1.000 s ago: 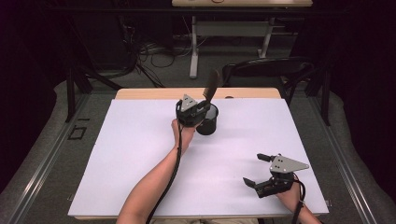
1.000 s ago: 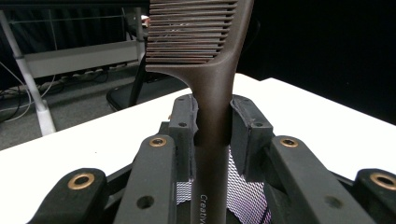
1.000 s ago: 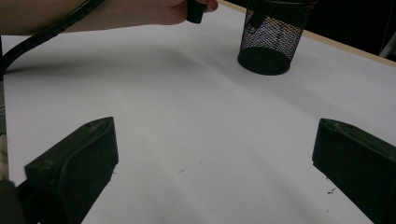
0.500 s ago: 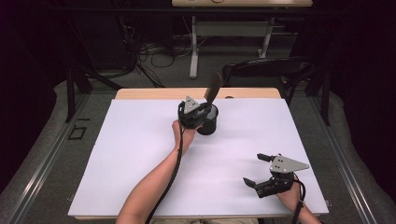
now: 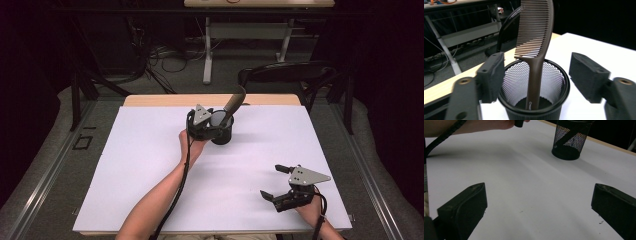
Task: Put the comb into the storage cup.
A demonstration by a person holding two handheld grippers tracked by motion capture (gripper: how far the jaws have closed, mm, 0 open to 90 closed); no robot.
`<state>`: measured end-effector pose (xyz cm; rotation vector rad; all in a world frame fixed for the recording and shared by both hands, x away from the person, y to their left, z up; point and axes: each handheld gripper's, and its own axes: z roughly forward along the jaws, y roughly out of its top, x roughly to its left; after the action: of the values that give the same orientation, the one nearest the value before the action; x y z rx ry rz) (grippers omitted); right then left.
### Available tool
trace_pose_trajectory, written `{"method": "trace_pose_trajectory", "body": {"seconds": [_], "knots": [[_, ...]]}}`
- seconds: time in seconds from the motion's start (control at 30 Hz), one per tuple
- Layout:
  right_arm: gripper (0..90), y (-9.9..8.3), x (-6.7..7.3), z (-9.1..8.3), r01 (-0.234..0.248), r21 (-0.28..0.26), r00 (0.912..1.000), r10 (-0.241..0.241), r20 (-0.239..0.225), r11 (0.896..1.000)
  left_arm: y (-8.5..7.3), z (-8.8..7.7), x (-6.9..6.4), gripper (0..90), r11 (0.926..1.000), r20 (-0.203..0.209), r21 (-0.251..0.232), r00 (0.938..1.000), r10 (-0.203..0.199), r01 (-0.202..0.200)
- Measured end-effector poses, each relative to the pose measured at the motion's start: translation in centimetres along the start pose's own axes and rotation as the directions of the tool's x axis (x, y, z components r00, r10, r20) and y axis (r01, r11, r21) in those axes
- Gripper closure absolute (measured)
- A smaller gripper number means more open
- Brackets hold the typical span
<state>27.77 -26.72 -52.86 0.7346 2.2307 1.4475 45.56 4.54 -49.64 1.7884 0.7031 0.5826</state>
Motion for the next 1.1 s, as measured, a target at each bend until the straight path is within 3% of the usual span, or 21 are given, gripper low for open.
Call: {"method": "trace_pose_trajectory", "body": {"seconds": [0.17, 0.53, 0.77, 1.1], "knots": [[0.0, 0.0, 0.0, 0.0, -0.003, 0.003, 1.0000, 0.003, 0.000, 1.000, 0.3, -1.1, 0.1, 18.4, 0.9990, 0.009, 0.039, 0.9997, 0.022, -0.022], [0.0, 0.0, 0.0, 0.1, -0.004, 0.002, 1.0000, 0.004, 0.000, 1.000, 0.4, -3.3, 0.7, 8.0, 0.9951, 0.014, 0.094, 0.9995, 0.029, -0.030], [0.0, 0.0, 0.0, 0.1, -0.005, 0.002, 1.0000, 0.005, 0.000, 1.000, 0.1, -4.7, 1.2, 0.3, 0.9883, 0.019, 0.148, 0.9993, 0.031, -0.034], [0.0, 0.0, 0.0, 0.0, -0.005, 0.010, 1.0000, 0.005, 0.000, 1.000, -0.8, -7.2, 1.8, 0.2, 0.9744, 0.007, 0.223, 0.9996, 0.029, -0.030]]}}
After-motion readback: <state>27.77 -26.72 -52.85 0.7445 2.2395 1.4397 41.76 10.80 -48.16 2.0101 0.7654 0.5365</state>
